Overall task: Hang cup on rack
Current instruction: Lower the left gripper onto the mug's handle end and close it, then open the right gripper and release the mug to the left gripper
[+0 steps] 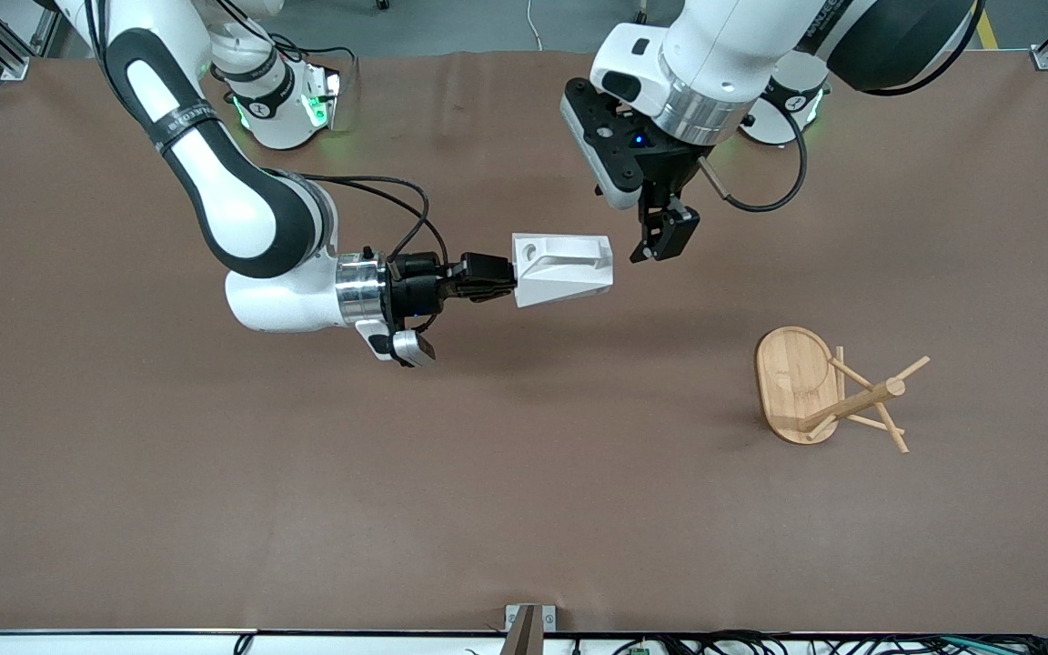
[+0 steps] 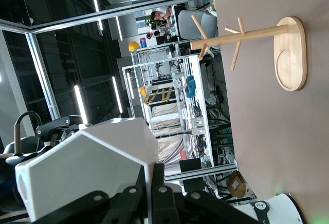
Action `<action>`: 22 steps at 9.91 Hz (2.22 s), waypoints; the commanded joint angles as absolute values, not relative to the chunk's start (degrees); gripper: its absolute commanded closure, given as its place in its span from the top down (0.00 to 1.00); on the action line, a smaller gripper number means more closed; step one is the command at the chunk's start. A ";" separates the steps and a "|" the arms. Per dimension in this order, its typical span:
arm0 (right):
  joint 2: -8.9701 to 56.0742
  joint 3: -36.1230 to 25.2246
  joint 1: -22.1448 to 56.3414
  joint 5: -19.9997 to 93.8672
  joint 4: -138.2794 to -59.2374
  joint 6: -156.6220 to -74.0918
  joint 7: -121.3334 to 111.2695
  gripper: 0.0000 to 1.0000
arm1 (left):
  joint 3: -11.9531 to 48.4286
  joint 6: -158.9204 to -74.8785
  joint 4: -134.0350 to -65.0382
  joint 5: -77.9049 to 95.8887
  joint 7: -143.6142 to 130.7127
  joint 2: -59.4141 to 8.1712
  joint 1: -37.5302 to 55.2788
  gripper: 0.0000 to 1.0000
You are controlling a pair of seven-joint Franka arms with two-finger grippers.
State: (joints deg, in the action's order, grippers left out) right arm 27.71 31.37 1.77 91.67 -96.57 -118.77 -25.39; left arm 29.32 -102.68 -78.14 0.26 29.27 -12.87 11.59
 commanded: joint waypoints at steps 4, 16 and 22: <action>27.95 32.34 1.32 92.90 -96.42 -119.18 -26.63 0.01 | 29.27 -106.08 -77.87 -1.93 33.82 -15.91 13.10 0.98; 27.95 32.43 1.32 92.90 -96.42 -119.18 -26.54 0.01 | 28.57 -105.04 -72.61 -2.02 36.21 -21.18 14.94 0.95; 27.86 32.43 1.49 92.99 -96.42 -119.27 -26.54 0.02 | 23.14 -103.36 -71.72 -3.25 35.68 -22.41 20.72 0.86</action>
